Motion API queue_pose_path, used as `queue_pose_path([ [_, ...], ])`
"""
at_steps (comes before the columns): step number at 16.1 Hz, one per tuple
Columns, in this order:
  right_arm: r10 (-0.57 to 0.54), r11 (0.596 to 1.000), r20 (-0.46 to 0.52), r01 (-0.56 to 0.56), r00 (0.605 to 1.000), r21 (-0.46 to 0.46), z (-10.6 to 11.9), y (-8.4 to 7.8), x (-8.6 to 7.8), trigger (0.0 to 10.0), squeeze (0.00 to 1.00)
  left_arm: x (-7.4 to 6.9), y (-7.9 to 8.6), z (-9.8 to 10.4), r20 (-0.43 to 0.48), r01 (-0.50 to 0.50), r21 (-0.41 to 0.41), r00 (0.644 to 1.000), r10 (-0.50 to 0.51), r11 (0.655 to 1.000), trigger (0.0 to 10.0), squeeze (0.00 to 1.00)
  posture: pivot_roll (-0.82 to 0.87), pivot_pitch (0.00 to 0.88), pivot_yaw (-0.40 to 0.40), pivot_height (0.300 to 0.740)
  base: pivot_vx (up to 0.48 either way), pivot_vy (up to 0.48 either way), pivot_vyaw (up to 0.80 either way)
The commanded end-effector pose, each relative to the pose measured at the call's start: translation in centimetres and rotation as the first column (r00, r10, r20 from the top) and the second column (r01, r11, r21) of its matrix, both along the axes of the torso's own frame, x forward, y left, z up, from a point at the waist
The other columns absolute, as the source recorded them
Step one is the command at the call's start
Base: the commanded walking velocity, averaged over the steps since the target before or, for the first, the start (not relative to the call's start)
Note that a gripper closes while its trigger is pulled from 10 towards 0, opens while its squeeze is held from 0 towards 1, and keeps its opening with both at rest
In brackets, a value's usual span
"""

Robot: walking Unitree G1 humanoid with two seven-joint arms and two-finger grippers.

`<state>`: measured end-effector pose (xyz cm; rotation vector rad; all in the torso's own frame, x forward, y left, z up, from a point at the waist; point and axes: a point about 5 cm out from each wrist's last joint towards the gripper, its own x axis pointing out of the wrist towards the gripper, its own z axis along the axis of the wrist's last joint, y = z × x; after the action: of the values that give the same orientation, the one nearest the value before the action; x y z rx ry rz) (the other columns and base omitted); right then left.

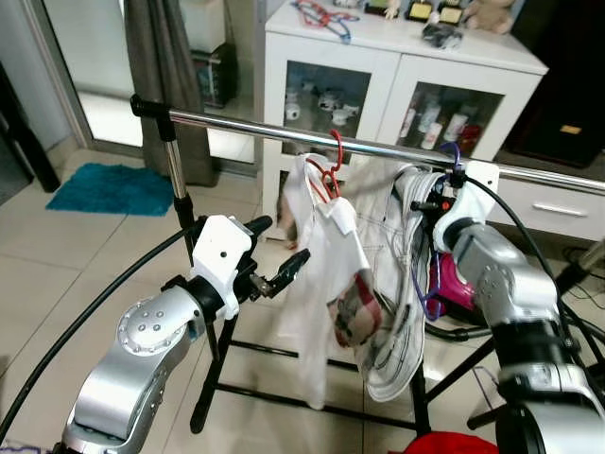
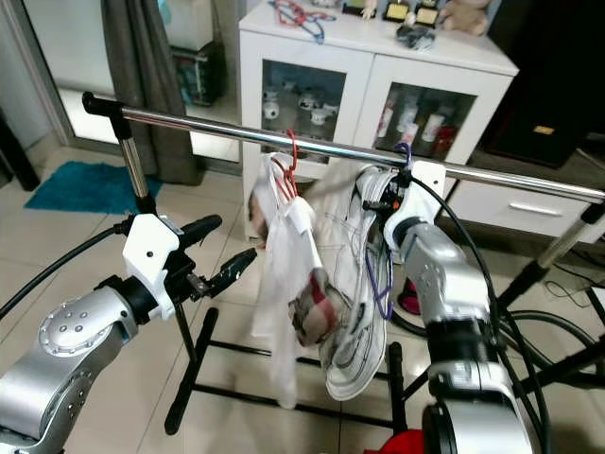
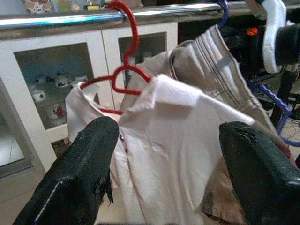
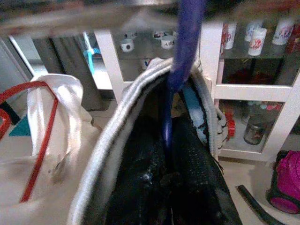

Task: Hang hanger

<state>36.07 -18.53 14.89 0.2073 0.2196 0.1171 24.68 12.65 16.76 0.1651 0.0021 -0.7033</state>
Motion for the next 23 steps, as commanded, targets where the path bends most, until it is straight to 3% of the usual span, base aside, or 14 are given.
queue_pose_path([
  [1,-0.029,1.000,0.059,0.029,0.998,0.004,1.4,-0.5,0.6,10.0,0.00,-0.2,-0.3,-0.3,-0.019,0.014,0.012,1.000,-0.014,1.000,10.0,0.00,0.11,0.000,-0.081,0.740,0.000,0.000,0.00],
  [4,0.003,1.000,-0.028,-0.004,1.000,-0.023,0.0,-0.4,0.4,10.0,0.00,-0.3,-0.2,-0.5,-0.026,0.013,0.019,1.000,-0.012,1.000,10.0,0.00,0.11,0.000,-0.084,0.740,0.000,0.000,0.00],
  [6,0.027,1.000,-0.026,-0.027,0.999,0.005,-0.3,-0.5,-0.2,10.0,0.00,-0.4,-0.2,-0.6,-0.028,0.012,0.019,1.000,-0.012,1.000,10.0,0.00,0.10,0.000,-0.081,0.740,0.000,0.000,0.00],
  [7,0.040,0.998,0.007,-0.041,0.999,0.039,0.0,-0.7,-0.5,10.0,1.00,-0.4,-0.3,-0.6,-0.028,0.012,0.019,1.000,-0.012,1.000,10.0,0.00,0.10,0.001,-0.080,0.740,0.000,0.000,0.00],
  [14,0.180,0.982,0.126,-0.185,0.975,0.025,2.1,-1.8,-4.0,10.0,1.00,-0.7,-0.1,-0.8,-0.033,-0.007,0.017,0.999,0.008,1.000,10.0,0.00,0.10,0.007,-0.079,0.740,0.000,0.000,0.00],
  [17,0.262,0.965,0.111,-0.259,0.959,-0.036,2.9,-3.1,-6.3,10.0,1.00,-0.7,0.4,-1.0,-0.037,-0.053,0.016,0.998,0.054,0.998,10.0,0.00,0.10,0.006,-0.074,0.740,0.000,0.000,0.00],
  [18,0.287,0.958,0.108,-0.281,0.952,-0.062,3.7,-4.2,-8.0,10.0,1.00,-0.6,1.0,-1.1,-0.048,-0.113,-0.005,0.992,0.113,0.994,10.0,0.00,0.09,0.009,-0.070,0.740,0.000,0.000,0.00],
  [23,0.359,0.933,0.125,-0.353,0.925,-0.066,4.4,-3.6,-10.3,10.0,1.00,-0.7,1.1,-1.2,-0.041,-0.136,-0.009,0.990,0.136,0.991,10.0,0.00,0.09,0.015,-0.064,0.740,0.000,0.000,0.00],
])
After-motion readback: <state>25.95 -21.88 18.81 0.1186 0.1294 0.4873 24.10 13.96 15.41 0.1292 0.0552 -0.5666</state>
